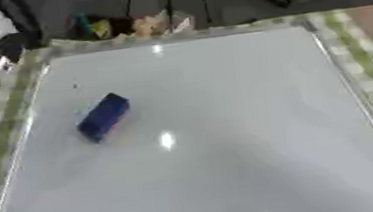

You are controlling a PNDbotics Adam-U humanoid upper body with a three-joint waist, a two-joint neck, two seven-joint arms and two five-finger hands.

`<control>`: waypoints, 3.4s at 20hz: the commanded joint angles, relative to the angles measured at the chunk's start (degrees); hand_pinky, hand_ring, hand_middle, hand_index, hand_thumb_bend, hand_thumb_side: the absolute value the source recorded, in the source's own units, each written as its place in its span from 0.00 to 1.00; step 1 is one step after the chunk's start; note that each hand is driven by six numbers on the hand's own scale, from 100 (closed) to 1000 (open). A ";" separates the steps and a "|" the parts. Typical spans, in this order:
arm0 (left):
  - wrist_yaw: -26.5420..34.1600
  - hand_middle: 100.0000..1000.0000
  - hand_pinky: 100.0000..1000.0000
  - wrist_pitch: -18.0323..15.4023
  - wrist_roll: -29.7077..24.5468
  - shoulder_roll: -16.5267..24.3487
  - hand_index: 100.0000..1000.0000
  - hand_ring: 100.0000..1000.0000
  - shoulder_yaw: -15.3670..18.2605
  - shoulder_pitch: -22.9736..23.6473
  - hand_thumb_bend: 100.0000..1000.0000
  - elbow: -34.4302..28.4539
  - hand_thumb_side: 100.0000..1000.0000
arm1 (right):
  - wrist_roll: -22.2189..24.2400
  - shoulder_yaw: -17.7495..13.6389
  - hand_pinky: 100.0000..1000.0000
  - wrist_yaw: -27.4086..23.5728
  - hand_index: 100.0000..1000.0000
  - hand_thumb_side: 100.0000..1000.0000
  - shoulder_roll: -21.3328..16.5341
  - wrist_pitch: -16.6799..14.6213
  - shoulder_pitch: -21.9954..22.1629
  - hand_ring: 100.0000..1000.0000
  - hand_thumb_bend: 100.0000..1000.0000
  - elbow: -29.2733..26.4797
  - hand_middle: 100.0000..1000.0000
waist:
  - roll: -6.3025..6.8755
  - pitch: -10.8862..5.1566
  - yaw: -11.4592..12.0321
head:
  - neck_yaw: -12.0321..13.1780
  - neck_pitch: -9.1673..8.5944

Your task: Wipe the whiteboard clean with a brush.

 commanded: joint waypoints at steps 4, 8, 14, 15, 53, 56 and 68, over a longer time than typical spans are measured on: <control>-0.74 0.86 0.92 3.10 -8.24 1.65 1.00 0.94 -2.14 -2.63 0.45 -0.30 1.00 | 0.70 0.24 0.78 -0.17 0.85 1.00 -1.41 -0.41 -0.96 0.89 0.00 -0.73 0.86 | 0.12 -1.22 -0.19 | -0.16 0.33; -2.08 0.82 0.83 3.03 -12.83 0.80 0.98 0.87 -3.65 -4.24 0.46 0.95 1.00 | 0.66 0.44 0.78 -0.45 0.85 1.00 -1.25 -0.34 -0.86 0.89 0.00 -0.73 0.86 | 0.14 -1.09 -0.07 | -0.64 -0.30; -3.99 0.80 0.70 3.48 -15.90 -1.56 1.00 0.78 -5.46 -6.00 0.41 2.30 1.00 | 0.66 0.66 0.79 -0.72 0.84 1.00 -1.12 -0.18 -0.74 0.89 0.00 -0.73 0.85 | 0.10 -1.01 0.15 | -1.14 -0.94; -4.63 0.80 0.68 3.60 -16.38 -2.10 1.00 0.76 -5.94 -6.24 0.41 2.95 1.00 | 0.67 0.69 0.79 -0.76 0.84 1.00 -1.08 -0.16 -0.71 0.89 0.00 -0.73 0.85 | 0.12 -0.99 0.15 | -1.24 -1.02; -10.10 0.75 0.61 6.58 -14.67 -14.28 0.97 0.63 -14.83 -10.82 0.42 26.52 0.93 | 1.39 2.08 0.79 -3.13 0.83 1.00 -0.56 -0.28 -0.57 0.88 0.00 -0.73 0.84 | 0.49 -0.38 -0.33 | -0.44 -1.78; -10.98 0.74 0.61 6.51 -14.19 -15.11 0.95 0.63 -14.70 -11.18 0.41 28.55 0.92 | 1.30 2.13 0.79 -3.40 0.83 1.00 -0.54 -0.17 -0.56 0.88 0.00 -0.73 0.84 | 0.54 -0.30 -0.41 | -0.27 -1.78; -15.18 0.71 0.50 6.26 -11.42 -17.57 0.91 0.60 -14.09 -12.53 0.34 35.03 0.92 | 1.29 2.53 0.79 -4.12 0.83 1.00 -0.40 -0.09 -0.35 0.87 0.00 -0.73 0.83 | 0.77 -0.12 -0.69 | 0.36 -2.09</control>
